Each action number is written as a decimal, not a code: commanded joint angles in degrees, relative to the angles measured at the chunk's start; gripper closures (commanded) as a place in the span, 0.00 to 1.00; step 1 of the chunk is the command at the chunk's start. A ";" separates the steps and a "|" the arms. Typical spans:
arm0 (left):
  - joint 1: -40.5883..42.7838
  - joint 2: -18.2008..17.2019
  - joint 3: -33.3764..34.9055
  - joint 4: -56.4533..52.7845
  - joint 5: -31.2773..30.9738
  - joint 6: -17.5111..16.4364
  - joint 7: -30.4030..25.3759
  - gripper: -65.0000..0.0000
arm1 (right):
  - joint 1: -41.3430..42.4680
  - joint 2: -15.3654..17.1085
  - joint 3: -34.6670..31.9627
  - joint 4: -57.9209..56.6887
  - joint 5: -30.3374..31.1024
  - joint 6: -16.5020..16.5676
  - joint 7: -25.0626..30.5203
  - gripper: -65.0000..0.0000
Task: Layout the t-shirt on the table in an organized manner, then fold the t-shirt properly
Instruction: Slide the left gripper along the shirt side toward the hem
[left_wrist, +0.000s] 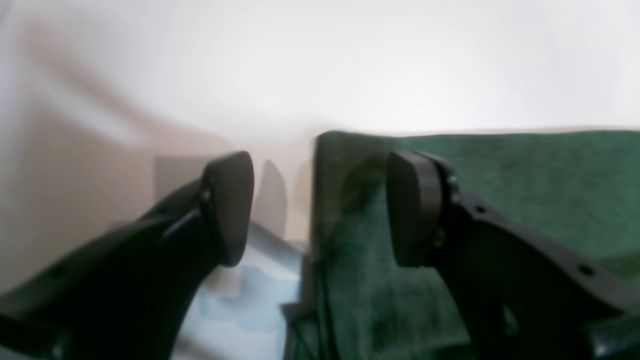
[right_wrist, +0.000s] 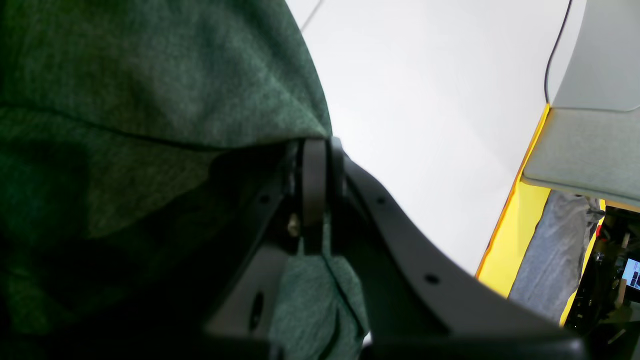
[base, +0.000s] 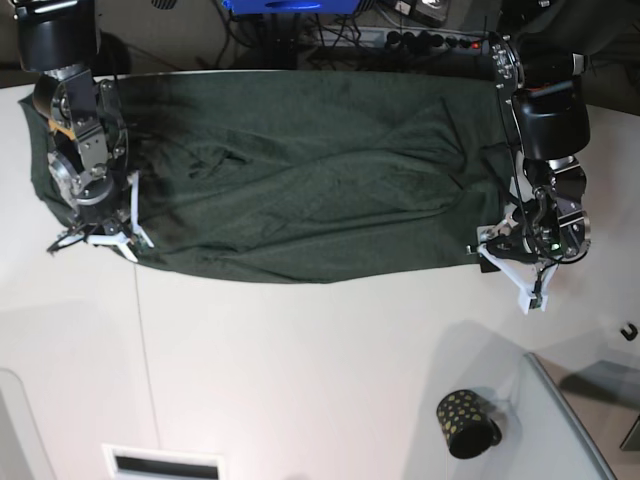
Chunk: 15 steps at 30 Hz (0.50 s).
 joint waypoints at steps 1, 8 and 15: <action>-1.58 -0.63 0.06 -0.38 -0.50 -0.12 -2.34 0.38 | 0.90 0.52 0.18 0.92 -0.14 -0.64 0.63 0.99; -1.84 -0.10 0.06 -6.89 -0.50 -0.12 -6.83 0.39 | 0.90 0.52 0.18 0.92 -0.14 -0.64 0.63 0.99; -1.32 0.07 0.06 -6.80 -1.03 -0.12 -8.67 1.00 | 0.99 0.61 0.27 0.92 -0.14 -0.64 0.63 0.99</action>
